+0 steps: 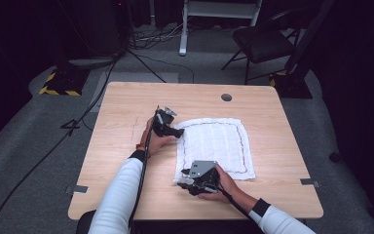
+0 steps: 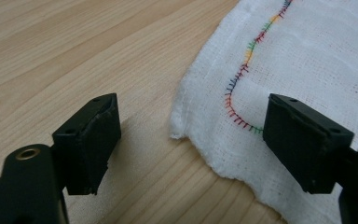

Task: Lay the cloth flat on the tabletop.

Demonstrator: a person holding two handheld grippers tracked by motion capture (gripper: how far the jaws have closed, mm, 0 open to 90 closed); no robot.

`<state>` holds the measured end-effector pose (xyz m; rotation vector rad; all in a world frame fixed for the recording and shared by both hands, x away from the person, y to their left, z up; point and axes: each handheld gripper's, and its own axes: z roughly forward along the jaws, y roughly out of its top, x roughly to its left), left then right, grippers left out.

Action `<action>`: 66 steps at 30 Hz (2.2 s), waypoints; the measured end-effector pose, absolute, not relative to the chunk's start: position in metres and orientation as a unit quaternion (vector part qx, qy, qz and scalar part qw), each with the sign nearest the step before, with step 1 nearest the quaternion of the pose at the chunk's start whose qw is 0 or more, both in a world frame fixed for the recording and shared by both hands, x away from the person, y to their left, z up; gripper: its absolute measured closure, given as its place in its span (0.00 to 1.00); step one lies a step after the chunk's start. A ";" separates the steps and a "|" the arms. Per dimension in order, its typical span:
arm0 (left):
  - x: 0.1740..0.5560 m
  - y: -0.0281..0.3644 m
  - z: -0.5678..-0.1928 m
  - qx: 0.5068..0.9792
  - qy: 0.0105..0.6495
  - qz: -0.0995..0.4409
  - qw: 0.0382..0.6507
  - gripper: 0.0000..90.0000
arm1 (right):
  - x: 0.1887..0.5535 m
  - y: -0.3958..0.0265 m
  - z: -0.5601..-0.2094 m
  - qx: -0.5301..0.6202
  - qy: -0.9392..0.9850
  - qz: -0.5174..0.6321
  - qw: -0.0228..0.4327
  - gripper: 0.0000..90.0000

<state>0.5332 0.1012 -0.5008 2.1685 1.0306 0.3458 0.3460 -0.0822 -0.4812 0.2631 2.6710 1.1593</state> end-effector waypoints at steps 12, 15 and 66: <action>0.529 0.105 -0.498 0.847 0.364 0.108 0.373 0.72 | 0.352 -0.070 -0.494 0.125 0.915 0.361 0.127 0.88; 0.530 0.107 -0.499 0.848 0.357 0.098 0.379 0.81 | 0.351 -0.070 -0.494 0.125 0.915 0.359 0.137 0.93; 0.502 0.175 -0.463 0.831 0.362 0.150 0.394 0.97 | 0.348 -0.049 -0.460 0.076 0.897 0.417 0.128 0.97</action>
